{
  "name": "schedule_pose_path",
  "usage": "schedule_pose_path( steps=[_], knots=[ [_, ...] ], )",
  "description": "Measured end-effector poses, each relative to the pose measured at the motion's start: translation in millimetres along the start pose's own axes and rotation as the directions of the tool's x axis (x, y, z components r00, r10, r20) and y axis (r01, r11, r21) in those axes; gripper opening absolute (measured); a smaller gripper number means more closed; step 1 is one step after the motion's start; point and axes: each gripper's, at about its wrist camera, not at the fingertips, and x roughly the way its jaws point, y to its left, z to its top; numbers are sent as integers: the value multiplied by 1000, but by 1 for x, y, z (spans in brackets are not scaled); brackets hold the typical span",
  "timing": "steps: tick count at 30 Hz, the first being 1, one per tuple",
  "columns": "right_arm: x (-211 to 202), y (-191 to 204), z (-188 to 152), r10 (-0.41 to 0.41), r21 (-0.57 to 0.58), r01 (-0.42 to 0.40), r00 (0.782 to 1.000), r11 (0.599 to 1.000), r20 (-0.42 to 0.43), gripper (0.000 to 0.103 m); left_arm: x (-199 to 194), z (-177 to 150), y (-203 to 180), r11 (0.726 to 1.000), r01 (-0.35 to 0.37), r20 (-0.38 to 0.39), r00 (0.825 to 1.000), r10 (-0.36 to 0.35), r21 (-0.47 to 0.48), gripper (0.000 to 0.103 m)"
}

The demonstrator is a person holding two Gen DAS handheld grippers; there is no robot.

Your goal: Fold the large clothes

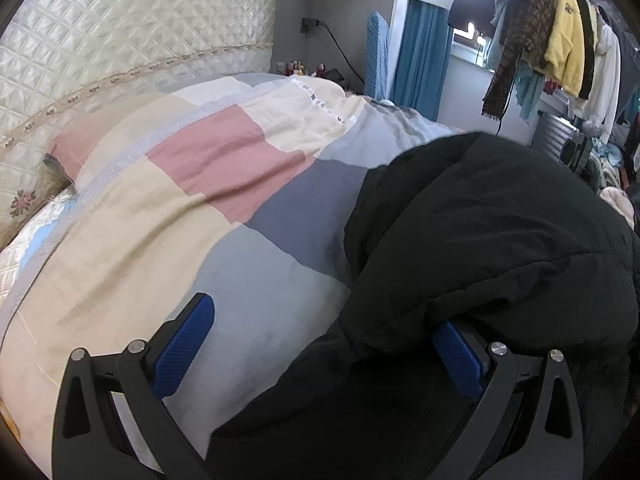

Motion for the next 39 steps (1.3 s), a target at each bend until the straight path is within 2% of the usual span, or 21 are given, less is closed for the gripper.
schedule_pose_path(
  steps=[7, 11, 13, 15, 18, 22, 29, 34, 39],
  knots=[
    [0, -1, -7, 1, 2, -1, 1000, 1000, -8, 15, -1, -3, -9, 1000, 3, -10, 1000, -3, 23, 103],
    [-12, -3, -4, 26, 53, -24, 999, 998, -27, 30, -13, -2, -10, 1000, 22, -10, 1000, -22, 12, 103],
    [-26, -2, -4, 35, 72, -33, 999, 997, -30, 33, -24, -4, -12, 1000, 29, -22, 999, -29, 4, 103],
    [-41, 0, -5, 40, 76, -39, 999, 996, -22, 39, -37, -5, -15, 999, 47, -17, 999, -47, 10, 103],
    [-72, 3, -5, 46, 91, -46, 999, 995, 4, 43, -69, -7, -18, 998, 55, 7, 998, -55, 27, 103],
    [-125, 11, 3, 68, 110, -75, 996, 991, 61, 45, -112, -4, -22, 994, 106, 17, 994, -107, 25, 103],
    [-224, 32, 26, 87, 44, -96, 980, 994, 181, 45, -206, 12, -30, 982, 189, 107, 976, -189, 17, 103],
    [-307, 49, 51, 121, 24, -133, 950, 991, 289, 45, -289, 29, -40, 973, 222, 193, 954, -231, 67, 103],
    [-369, 56, 61, 156, 2, -168, 920, 986, 361, 47, -366, 35, -43, 965, 237, 263, 929, -259, 112, 103]
  ],
)
